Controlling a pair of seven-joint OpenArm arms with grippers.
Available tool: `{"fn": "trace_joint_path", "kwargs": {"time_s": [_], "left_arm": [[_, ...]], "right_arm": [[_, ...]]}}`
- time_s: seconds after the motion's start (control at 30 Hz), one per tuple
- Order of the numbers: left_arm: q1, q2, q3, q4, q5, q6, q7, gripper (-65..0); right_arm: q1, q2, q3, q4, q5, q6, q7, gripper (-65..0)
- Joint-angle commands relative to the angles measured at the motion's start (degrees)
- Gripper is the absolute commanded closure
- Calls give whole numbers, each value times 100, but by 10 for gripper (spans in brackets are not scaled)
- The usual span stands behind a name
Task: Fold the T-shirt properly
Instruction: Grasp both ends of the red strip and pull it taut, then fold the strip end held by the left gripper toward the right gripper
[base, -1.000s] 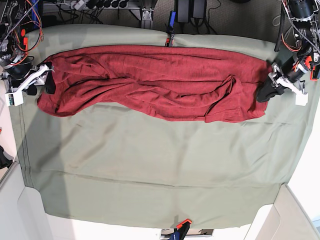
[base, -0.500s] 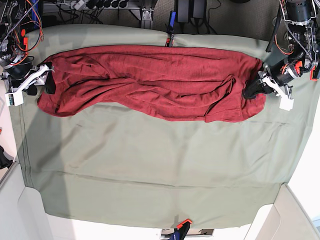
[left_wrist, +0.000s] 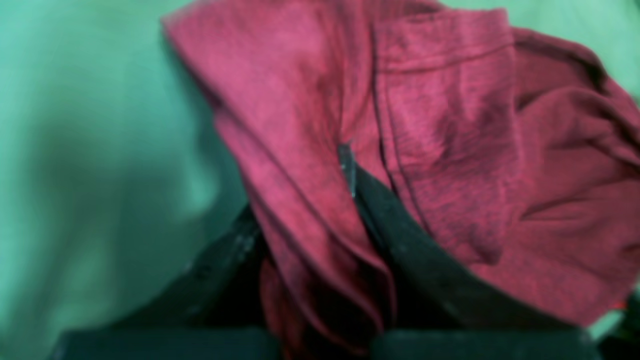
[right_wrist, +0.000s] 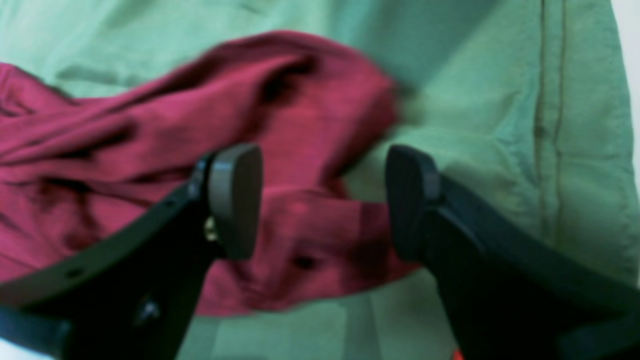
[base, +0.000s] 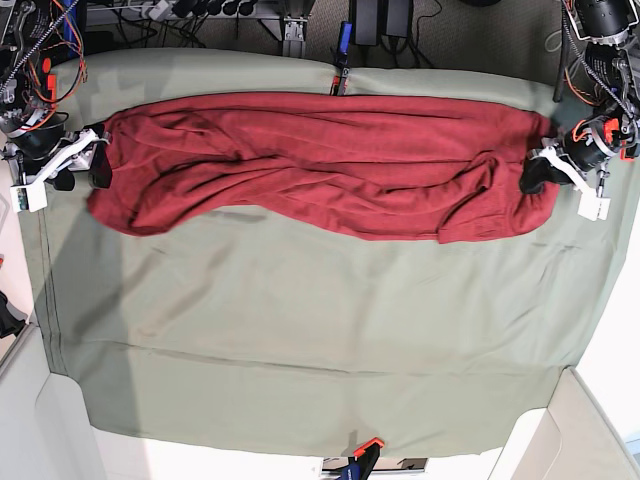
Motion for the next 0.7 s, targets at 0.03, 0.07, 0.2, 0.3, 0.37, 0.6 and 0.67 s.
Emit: {"fn": "trace_joint_path", "kwargs": {"time_s": [0.03,0.07,0.2,0.3,0.37,0.6,0.67], "left_arm": [[-44,-221,-55,68,387,80,-271,0],[-44,-258,-55,68,527,80,-413,0],[-61,-483,-55,70,1215,80,-835,0],[-109,-745,-55,96,1532,291,-846,0],[-107,-870,-55,243,1558,286,-774,0],[-103,-514,-44,1633,514,105,122,0],[-92,-256,28,2094,310,80,413,0]], "right_arm": [[59,81,31,94,74,33,116,-384],[59,81,31,92,74,33,116,-384],[59,81,31,94,76,33,114,-384],[59,79,31,92,90,33,114,-384],[59,81,31,94,90,33,114,-384],[59,76,31,94,92,31,116,-384],[59,79,31,94,92,31,116,-384]]}}
